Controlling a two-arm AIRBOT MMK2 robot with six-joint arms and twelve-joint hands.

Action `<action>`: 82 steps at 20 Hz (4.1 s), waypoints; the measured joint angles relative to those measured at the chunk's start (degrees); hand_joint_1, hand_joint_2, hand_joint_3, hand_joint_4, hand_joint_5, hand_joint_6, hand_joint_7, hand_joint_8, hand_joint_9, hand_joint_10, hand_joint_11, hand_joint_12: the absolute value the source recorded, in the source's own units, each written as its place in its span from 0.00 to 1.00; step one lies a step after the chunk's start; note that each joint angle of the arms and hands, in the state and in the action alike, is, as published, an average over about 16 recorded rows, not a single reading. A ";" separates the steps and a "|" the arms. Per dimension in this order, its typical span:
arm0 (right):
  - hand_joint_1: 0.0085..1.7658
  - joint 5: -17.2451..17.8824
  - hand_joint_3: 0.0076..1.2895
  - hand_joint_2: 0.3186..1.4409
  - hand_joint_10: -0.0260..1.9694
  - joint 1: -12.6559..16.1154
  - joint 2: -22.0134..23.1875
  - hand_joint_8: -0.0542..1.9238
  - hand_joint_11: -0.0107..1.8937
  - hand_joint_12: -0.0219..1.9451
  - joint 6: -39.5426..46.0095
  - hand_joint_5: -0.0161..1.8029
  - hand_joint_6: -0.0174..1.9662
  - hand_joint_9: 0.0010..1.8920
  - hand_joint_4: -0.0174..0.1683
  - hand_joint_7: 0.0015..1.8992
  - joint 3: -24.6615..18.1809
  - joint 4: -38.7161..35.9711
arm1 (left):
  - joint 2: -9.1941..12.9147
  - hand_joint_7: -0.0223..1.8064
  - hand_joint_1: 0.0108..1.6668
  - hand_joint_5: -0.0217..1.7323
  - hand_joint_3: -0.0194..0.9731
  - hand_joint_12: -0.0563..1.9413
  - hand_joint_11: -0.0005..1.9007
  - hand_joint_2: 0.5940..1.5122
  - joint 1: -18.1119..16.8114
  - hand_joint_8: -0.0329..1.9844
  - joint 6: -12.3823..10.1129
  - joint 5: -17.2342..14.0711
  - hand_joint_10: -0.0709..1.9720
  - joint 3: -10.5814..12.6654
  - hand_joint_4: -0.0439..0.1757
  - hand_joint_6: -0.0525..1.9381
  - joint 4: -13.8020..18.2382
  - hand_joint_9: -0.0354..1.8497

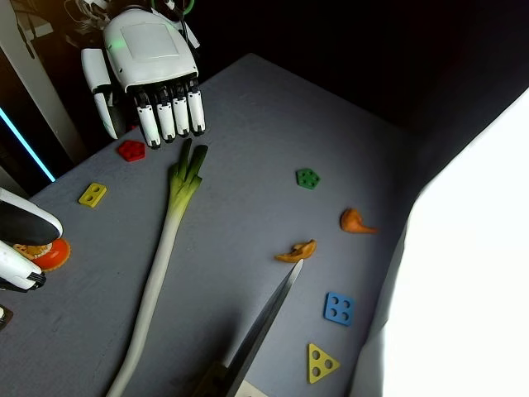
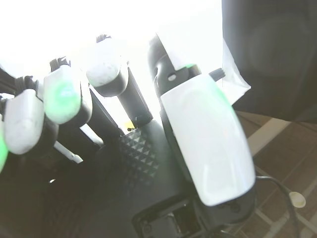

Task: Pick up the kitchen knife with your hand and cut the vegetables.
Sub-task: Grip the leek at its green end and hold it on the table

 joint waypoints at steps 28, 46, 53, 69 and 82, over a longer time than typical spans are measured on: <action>0.65 -10.57 0.01 0.56 0.02 -1.14 -0.41 0.04 0.02 0.01 14.00 0.02 0.02 0.01 0.38 0.01 15.01 -3.19 | -0.38 0.05 0.20 0.04 0.03 0.17 0.01 0.81 10.15 0.01 -11.15 -2.13 0.04 -2.54 0.20 0.02 9.68 0.06; 0.67 -8.06 0.01 0.56 0.02 -13.88 -15.99 0.04 0.02 0.01 61.31 0.02 0.02 0.01 0.39 0.01 50.86 -43.36 | -9.36 0.03 0.25 0.04 0.03 0.08 0.01 0.82 22.98 0.01 -23.73 -8.34 0.04 0.32 0.21 0.03 20.36 0.04; 0.68 -4.06 0.01 0.57 0.02 -17.00 -24.84 0.04 0.02 0.01 72.96 0.02 0.02 0.01 0.47 0.01 64.43 -51.72 | -11.29 0.03 0.23 0.04 0.03 0.13 0.01 0.84 25.57 0.01 -24.09 -10.60 0.04 0.95 0.20 0.02 20.66 0.04; 0.64 -1.89 0.01 0.59 0.02 -15.84 -38.44 0.04 0.02 0.01 78.87 0.02 0.02 0.01 0.31 0.01 80.18 -58.21 | -15.36 0.02 0.29 0.03 0.03 0.11 0.01 0.87 27.34 0.01 -23.98 -12.35 0.04 3.78 0.20 0.02 20.68 0.04; 0.62 -1.64 0.01 0.60 0.02 -16.84 -41.91 0.04 0.02 0.01 78.87 0.02 0.02 0.01 0.19 0.01 84.81 -58.27 | -17.57 0.04 0.38 0.07 0.03 0.16 0.01 0.85 27.69 0.01 -23.92 -12.94 0.04 5.54 0.23 0.03 20.72 0.04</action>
